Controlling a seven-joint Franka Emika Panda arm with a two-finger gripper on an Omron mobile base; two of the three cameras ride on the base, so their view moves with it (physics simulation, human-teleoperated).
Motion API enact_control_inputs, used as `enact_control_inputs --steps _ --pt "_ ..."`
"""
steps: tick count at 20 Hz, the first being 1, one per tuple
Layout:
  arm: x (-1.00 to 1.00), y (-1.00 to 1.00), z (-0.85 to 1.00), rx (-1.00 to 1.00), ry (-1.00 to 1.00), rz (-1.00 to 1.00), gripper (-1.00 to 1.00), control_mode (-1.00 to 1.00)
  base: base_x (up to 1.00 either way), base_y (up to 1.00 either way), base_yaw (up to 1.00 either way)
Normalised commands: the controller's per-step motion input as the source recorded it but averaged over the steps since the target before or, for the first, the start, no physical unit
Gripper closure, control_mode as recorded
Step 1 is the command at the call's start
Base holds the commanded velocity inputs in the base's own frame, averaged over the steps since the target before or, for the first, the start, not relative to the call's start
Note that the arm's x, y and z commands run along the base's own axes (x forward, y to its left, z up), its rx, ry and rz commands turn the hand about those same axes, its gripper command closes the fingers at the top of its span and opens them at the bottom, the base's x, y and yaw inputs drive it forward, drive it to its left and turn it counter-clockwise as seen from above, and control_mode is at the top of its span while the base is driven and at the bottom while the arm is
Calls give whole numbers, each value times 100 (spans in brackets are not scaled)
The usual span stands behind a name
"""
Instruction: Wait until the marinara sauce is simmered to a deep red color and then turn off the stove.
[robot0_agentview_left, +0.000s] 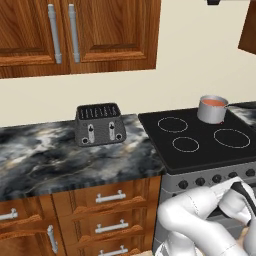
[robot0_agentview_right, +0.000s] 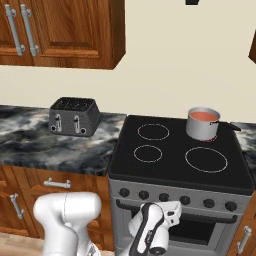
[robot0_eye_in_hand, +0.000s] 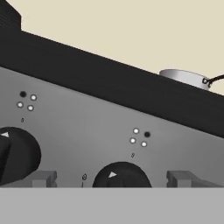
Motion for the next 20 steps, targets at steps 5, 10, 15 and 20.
enact_control_inputs --steps 5,10,15,20 --pt "17 -11 -14 0 0 0 -100 -100 0 0 0" --pt "8 -17 -10 0 0 0 -100 -100 0 0 0" --pt "1 -4 -4 0 0 0 -100 -100 0 0 0" --pt "2 0 0 0 0 0 -100 -100 0 0 0"
